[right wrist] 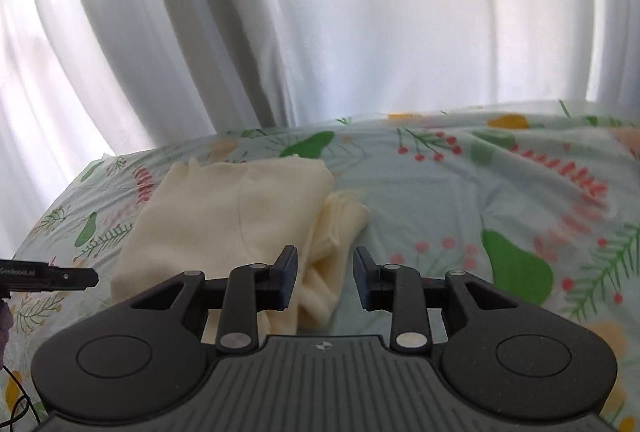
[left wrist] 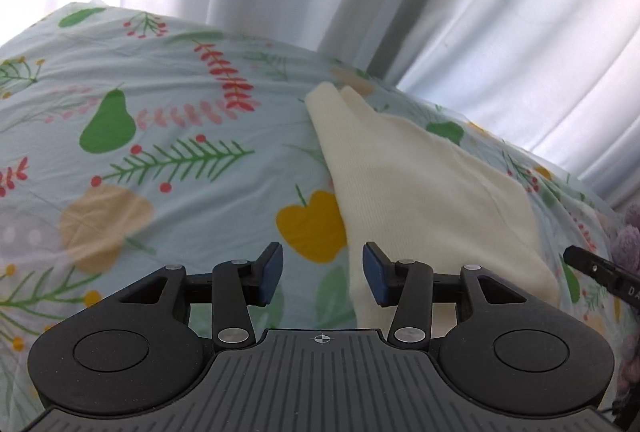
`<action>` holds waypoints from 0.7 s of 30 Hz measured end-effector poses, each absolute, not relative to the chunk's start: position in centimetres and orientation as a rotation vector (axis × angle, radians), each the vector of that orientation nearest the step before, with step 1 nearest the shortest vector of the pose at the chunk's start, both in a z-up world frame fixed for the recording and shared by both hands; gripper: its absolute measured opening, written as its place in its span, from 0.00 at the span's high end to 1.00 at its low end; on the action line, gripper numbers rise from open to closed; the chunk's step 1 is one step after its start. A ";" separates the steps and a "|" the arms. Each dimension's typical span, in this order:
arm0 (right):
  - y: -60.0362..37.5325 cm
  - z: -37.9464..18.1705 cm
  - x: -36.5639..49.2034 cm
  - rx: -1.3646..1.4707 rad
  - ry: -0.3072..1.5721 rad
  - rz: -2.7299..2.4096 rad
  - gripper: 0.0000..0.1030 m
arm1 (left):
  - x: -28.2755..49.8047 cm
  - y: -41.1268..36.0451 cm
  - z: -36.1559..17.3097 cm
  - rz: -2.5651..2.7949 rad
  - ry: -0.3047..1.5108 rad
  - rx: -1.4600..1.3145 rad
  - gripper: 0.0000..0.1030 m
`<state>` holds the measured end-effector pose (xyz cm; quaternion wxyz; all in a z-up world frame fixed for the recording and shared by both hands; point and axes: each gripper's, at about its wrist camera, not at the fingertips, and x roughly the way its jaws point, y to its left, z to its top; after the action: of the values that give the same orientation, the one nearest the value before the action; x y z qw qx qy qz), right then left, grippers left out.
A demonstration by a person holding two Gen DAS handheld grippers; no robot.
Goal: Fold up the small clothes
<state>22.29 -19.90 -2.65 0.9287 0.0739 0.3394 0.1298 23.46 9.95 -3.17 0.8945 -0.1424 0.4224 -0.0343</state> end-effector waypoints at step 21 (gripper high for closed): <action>-16.6 -9.7 32.2 0.102 0.595 0.251 0.67 | 33.3 1.6 -7.8 0.088 0.772 -0.114 0.31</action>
<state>32.25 -16.62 -9.65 0.9470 0.0499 0.2923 0.1232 33.29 1.57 -7.78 0.9238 -0.0556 0.3764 0.0430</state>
